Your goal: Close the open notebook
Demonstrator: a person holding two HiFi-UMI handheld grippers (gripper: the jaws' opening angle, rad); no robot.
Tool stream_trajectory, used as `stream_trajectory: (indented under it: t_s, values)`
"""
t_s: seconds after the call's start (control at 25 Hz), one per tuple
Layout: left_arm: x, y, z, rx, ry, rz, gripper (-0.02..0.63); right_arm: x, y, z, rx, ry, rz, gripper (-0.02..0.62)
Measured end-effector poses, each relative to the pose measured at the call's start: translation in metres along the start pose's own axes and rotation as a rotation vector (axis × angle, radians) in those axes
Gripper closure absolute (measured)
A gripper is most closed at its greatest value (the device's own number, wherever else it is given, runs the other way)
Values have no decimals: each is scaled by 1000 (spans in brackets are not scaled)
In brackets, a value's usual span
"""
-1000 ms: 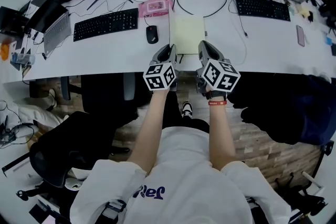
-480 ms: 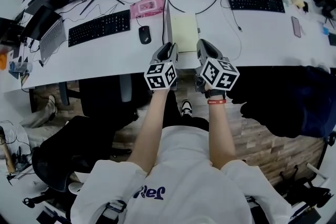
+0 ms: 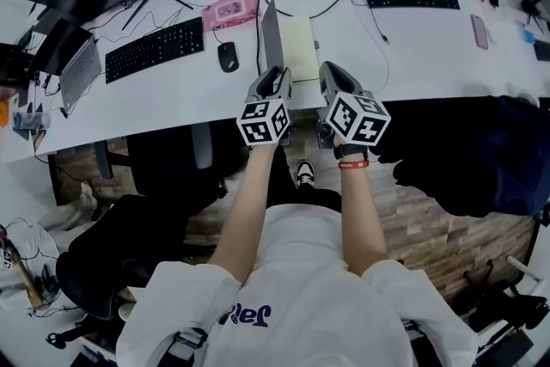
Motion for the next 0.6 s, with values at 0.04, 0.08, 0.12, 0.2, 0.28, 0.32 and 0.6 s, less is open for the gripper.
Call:
stream_trajectory:
  t_s: [0.04, 0.08, 0.12, 0.2, 0.28, 0.32, 0.6]
  values:
    - [1, 1, 0, -3, 4, -1, 483, 1, -1, 1, 1, 0, -1, 581]
    - [2, 2, -1, -6, 8, -2, 480, 2, -1, 1, 2, 1, -2, 581]
    - [3, 3, -1, -9, 12, -4, 476, 3, -2, 2, 4, 1, -4, 581]
    - [4, 6, -2, -18, 22, -7, 474, 5, -2, 3, 6, 3, -9, 581]
    - [6, 9, -3, -31, 36, -11, 471, 8, -3, 3, 7, 6, -15, 581]
    - [8, 10, -3, -38, 45, -13, 471, 9, -2, 3, 7, 9, -18, 581]
    - [13, 20, -7, -74, 105, -26, 462, 16, 0, 3, 4, 24, -23, 581]
Point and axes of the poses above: the fingertips, and each gripper's own axes: y forward along the fingers, x to its right, z out of its top, the point moved 9 cm from there along -y, backward along the fingers, and after that the axes turned 9 degrees about -z, right-handed, at the moved point
